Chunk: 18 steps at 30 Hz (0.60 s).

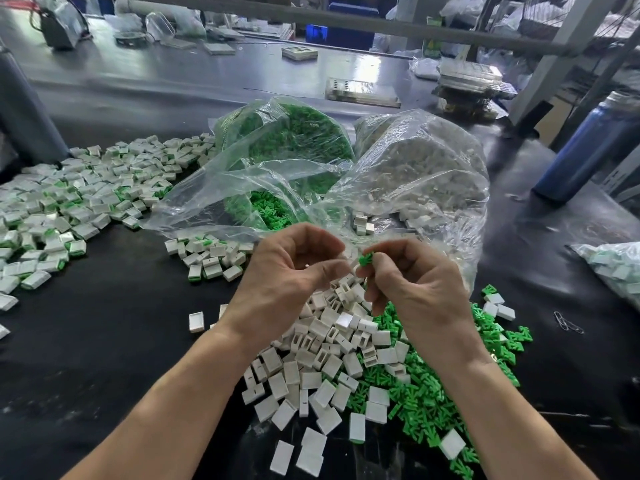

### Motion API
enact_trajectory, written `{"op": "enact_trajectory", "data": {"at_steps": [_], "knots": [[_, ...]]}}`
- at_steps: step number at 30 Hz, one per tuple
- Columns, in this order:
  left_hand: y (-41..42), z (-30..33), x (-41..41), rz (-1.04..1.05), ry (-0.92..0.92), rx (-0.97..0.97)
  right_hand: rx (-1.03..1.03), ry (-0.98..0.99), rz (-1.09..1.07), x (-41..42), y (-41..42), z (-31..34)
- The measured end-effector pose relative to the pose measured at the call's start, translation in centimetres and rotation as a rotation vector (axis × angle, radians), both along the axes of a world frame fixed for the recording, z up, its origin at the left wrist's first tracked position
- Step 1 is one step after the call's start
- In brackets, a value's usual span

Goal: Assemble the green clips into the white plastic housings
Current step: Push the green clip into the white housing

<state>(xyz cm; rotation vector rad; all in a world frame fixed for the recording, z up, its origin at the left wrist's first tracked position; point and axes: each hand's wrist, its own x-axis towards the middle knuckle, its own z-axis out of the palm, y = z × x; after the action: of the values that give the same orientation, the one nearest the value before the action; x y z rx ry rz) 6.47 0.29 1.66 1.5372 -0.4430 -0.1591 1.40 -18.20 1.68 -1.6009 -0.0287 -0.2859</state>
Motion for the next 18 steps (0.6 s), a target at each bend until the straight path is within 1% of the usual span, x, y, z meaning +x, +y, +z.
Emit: {"op": "enact_trajectory", "data": {"at_steps": [5,14,18], "knots": [[-0.47,-0.22,-0.34,-0.02,-0.039,0.05,-0.017,-0.002,-0.016,0.08,0.21,-0.05],[-0.75,-0.55,-0.38,0.006,-0.019,0.045,-0.028,-0.009,-0.008,-0.05,0.3,-0.1],[-0.85,-0.62,-0.29,0.043,-0.04,0.059,-0.072,0.005,-0.001,-0.16,0.31,-0.04]]}}
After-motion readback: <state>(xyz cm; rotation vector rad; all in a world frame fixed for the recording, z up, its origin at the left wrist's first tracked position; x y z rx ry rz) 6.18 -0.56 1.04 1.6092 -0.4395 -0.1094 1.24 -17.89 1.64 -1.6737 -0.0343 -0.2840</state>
